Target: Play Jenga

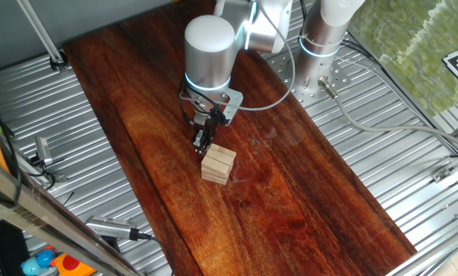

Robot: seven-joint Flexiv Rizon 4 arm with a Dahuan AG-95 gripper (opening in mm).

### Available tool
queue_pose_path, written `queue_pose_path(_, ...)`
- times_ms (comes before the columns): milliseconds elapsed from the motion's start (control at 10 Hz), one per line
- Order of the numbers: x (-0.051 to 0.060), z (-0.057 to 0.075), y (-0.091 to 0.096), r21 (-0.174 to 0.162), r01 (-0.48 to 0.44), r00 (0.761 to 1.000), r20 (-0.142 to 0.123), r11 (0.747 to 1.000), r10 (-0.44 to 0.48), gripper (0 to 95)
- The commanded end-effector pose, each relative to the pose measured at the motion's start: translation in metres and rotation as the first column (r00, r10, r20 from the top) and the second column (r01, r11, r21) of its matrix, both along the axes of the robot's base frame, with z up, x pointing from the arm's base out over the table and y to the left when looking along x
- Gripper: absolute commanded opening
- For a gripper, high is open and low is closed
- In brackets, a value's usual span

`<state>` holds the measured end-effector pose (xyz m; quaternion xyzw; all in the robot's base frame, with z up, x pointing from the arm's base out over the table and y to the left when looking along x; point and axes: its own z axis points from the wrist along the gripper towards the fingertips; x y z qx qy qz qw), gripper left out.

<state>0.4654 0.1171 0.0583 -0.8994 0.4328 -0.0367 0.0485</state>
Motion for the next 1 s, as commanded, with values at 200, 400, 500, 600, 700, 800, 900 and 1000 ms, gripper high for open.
queue_pose_path(200, -0.0013, -0.0008, 0.0004, 0.007, -0.006, 1.000, 0.018, 1.000, 0.006, 19.0)
queue_pose_path(400, -0.0029, -0.0015, 0.0004, 0.007, -0.006, 1.000, 0.022, 1.000, 0.006, 19.0)
queue_pose_path(500, -0.0034, -0.0017, 0.0003, 0.007, -0.005, 1.000, 0.026, 1.000, 0.005, 19.0)
queue_pose_path(600, -0.0035, -0.0014, 0.0003, 0.009, -0.006, 1.000, 0.029, 1.000, 0.005, 19.0)
queue_pose_path(700, -0.0036, -0.0013, 0.0004, 0.009, -0.005, 0.999, 0.032, 1.000, 0.005, 19.0)
queue_pose_path(800, -0.0036, -0.0013, 0.0004, 0.010, -0.005, 0.999, 0.033, 1.000, 0.005, 19.0)
queue_pose_path(900, -0.0038, -0.0014, 0.0004, 0.011, -0.008, 0.999, 0.033, 1.000, 0.007, 19.0)
queue_pose_path(1000, -0.0038, -0.0014, 0.0004, 0.011, -0.008, 0.999, 0.034, 1.000, 0.007, 19.0)
